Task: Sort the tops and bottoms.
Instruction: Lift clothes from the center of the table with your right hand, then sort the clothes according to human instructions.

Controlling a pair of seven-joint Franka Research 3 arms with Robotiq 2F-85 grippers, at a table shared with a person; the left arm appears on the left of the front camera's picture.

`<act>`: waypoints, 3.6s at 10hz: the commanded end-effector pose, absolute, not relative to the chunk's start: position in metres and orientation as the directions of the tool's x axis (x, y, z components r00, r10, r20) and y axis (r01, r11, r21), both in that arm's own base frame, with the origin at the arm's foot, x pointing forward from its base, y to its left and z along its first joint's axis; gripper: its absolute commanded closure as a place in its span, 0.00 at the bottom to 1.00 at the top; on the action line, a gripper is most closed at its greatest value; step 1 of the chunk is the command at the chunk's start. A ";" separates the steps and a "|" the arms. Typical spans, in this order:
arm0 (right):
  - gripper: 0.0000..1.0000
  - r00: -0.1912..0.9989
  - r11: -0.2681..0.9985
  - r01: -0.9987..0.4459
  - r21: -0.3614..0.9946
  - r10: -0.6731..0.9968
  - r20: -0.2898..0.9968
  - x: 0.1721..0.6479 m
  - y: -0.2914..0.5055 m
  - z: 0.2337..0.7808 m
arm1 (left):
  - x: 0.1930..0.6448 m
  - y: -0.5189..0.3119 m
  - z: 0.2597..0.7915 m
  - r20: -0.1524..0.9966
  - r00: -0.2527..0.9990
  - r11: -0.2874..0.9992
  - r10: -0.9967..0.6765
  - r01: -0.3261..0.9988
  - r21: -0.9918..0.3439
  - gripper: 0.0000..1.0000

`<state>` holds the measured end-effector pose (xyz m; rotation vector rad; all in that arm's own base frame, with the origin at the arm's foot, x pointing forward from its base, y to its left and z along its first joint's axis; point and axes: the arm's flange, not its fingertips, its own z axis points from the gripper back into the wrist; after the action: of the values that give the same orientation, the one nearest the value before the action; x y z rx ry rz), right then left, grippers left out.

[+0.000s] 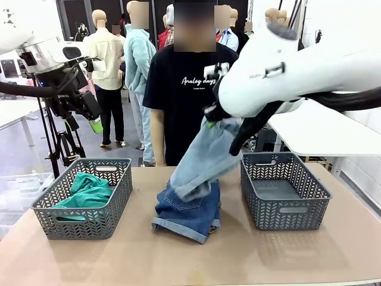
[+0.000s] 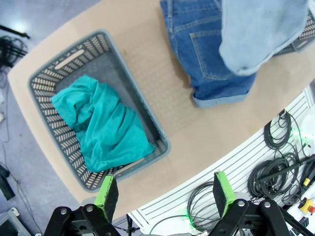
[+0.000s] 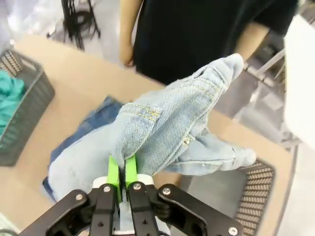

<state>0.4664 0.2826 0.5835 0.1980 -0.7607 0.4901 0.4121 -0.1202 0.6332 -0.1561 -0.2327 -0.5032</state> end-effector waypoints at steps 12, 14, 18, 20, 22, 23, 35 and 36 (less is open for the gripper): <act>1.00 0.550 0.896 -0.439 -0.059 0.320 0.772 0.420 0.261 0.671 | 0.412 -0.120 0.634 0.263 0.855 0.871 -0.446 0.483 -0.092 0.00; 1.00 0.573 0.902 -0.429 -0.057 0.320 0.754 0.426 0.262 0.672 | 0.412 -0.120 0.634 0.263 0.855 0.871 -0.446 0.483 -0.092 0.00; 1.00 0.547 0.891 -0.448 -0.072 0.337 0.766 0.416 0.259 0.677 | 0.412 -0.120 0.634 0.263 0.855 0.871 -0.446 0.483 -0.092 0.00; 1.00 0.547 0.891 -0.448 -0.072 0.337 0.766 0.416 0.259 0.677 | 0.412 -0.120 0.634 0.263 0.855 0.871 -0.446 0.483 -0.092 0.00; 1.00 0.547 0.891 -0.448 -0.072 0.337 0.766 0.416 0.259 0.677 | 0.412 -0.120 0.634 0.263 0.855 0.871 -0.446 0.483 -0.092 0.00; 1.00 0.547 0.891 -0.448 -0.072 0.337 0.766 0.416 0.259 0.677 | 0.412 -0.120 0.634 0.263 0.855 0.871 -0.446 0.483 -0.092 0.00; 1.00 0.547 0.891 -0.448 -0.072 0.337 0.766 0.416 0.259 0.677 | 0.412 -0.120 0.634 0.263 0.855 0.871 -0.446 0.483 -0.092 0.00; 1.00 0.547 0.891 -0.448 -0.072 0.337 0.766 0.416 0.259 0.677 | 0.412 -0.120 0.634 0.263 0.855 0.871 -0.446 0.483 -0.092 0.00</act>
<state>0.4175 0.2607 0.6738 0.1374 -0.8633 0.4670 0.4122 -0.1202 0.6332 -0.1561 -0.2326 -0.5032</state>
